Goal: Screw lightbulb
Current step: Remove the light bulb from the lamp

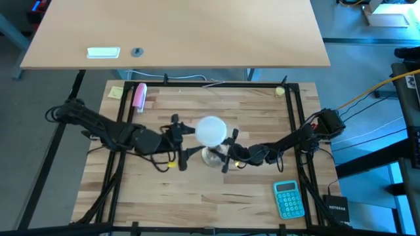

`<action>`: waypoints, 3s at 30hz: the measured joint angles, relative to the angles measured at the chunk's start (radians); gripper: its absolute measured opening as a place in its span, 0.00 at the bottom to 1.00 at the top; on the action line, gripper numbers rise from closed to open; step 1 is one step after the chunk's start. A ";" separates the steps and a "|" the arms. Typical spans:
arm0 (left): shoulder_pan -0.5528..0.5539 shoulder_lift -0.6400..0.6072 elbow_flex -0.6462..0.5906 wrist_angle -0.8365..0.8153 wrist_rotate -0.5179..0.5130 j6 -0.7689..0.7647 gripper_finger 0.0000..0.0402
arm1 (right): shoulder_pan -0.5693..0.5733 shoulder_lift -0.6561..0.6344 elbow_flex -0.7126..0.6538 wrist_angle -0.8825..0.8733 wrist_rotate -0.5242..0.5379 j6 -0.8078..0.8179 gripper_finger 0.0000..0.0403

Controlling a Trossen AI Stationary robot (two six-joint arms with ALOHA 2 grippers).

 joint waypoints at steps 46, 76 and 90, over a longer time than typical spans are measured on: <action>-0.049 0.124 0.007 0.424 -0.166 0.377 0.37 | -0.011 -0.056 0.191 -0.292 -0.125 0.081 0.35; -0.004 0.088 -0.002 0.204 0.258 0.350 0.65 | -0.013 -0.081 0.194 -0.434 -0.364 0.095 0.35; -0.055 -0.035 0.000 -0.151 0.142 0.161 0.69 | -0.024 -0.083 0.196 -0.418 -0.297 0.105 0.35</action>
